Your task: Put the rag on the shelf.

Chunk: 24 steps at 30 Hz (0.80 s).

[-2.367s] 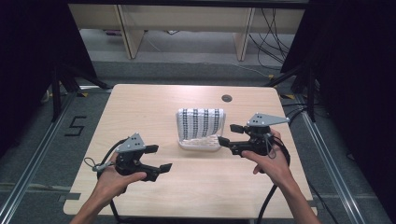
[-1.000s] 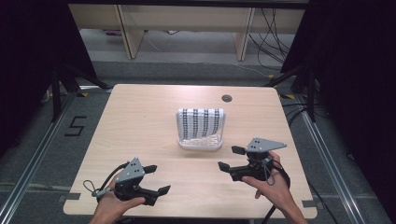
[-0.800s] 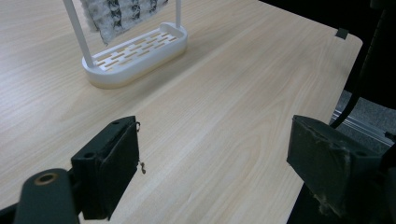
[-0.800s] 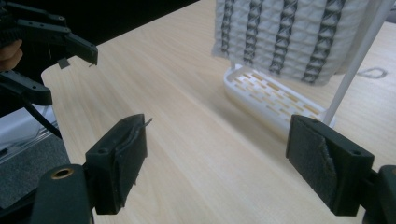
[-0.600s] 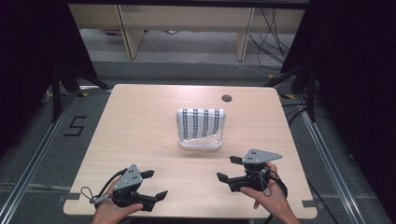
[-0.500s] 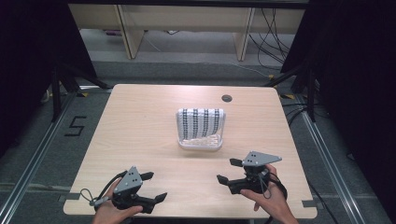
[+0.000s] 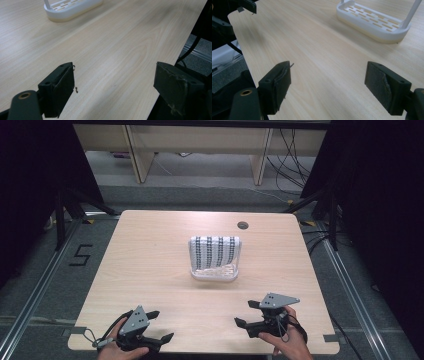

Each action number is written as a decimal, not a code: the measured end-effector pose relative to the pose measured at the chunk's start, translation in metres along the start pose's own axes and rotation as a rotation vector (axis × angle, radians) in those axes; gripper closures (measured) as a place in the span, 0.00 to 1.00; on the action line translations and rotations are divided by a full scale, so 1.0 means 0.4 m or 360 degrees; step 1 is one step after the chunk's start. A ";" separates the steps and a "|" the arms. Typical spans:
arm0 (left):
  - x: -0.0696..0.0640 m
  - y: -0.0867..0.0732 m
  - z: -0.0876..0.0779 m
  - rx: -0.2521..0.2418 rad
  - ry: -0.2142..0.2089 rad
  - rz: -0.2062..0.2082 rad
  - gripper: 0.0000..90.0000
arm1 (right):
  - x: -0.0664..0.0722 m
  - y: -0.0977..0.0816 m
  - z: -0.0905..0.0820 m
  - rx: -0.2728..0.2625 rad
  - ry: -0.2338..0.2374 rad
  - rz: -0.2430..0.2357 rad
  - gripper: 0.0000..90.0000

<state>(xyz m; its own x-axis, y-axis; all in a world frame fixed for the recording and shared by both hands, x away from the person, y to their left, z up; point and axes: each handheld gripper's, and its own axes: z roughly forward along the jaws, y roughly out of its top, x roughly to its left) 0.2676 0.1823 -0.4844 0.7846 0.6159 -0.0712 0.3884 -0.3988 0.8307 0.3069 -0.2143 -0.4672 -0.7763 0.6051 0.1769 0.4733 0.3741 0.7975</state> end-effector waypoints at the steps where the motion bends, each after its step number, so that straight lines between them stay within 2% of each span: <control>1: -0.001 -0.005 0.003 -0.0016 -0.0001 -0.0011 0.18 | 0.009 -0.003 -0.004 0.0033 -0.0014 0.0053 0.25; 2: -0.003 -0.008 0.002 -0.0012 0.0004 -0.0031 0.18 | 0.006 -0.008 -0.001 0.0011 -0.0029 -0.0003 0.25; 3: -0.001 -0.009 -0.001 0.0016 0.0004 -0.0020 0.18 | 0.005 -0.011 0.000 0.0016 -0.0030 -0.0023 0.24; 4: -0.003 -0.012 0.001 -0.0004 0.0006 -0.0031 0.18 | 0.009 -0.015 -0.001 0.0023 -0.0057 -0.0020 0.24; 5: 0.000 -0.014 -0.001 0.0001 0.0006 -0.0012 0.18 | 0.008 -0.019 0.001 0.0027 -0.0050 -0.0029 0.24; 7: -0.001 -0.016 -0.001 0.0003 0.0012 -0.0022 0.18 | 0.015 -0.028 0.001 0.0039 -0.0037 -0.0001 0.24; 9: 0.001 -0.020 0.002 -0.0006 0.0015 -0.0026 0.18 | 0.016 -0.035 0.004 0.0035 -0.0046 -0.0027 0.23; 11: 0.000 -0.022 0.003 0.0007 0.0018 -0.0039 0.18 | 0.029 -0.045 0.004 0.0080 -0.0044 0.0032 0.23; 12: 0.000 -0.023 0.003 0.0009 0.0023 -0.0045 0.18 | 0.029 -0.045 0.004 0.0080 -0.0044 0.0032 0.23; 14: 0.001 -0.025 0.004 -0.0003 0.0020 -0.0058 0.18 | 0.028 -0.051 0.004 0.0093 -0.0054 -0.0023 0.23; 17: 0.003 -0.026 0.004 -0.0006 0.0022 -0.0056 0.18 | 0.035 -0.060 0.005 0.0106 -0.0067 -0.0036 0.23; 23: 0.000 -0.025 0.006 0.0002 0.0020 -0.0063 0.18 | 0.036 -0.064 0.002 0.0107 -0.0070 -0.0026 0.23; 24: 0.002 -0.025 0.005 0.0013 0.0013 -0.0048 0.18 | 0.035 -0.064 0.002 0.0110 -0.0066 -0.0022 0.23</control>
<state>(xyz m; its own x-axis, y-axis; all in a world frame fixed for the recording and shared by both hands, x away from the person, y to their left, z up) 0.2653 0.1853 -0.4940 0.7686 0.6331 -0.0918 0.4159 -0.3856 0.8236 0.2844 -0.2151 -0.4854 -0.7659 0.6274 0.1408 0.4912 0.4295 0.7578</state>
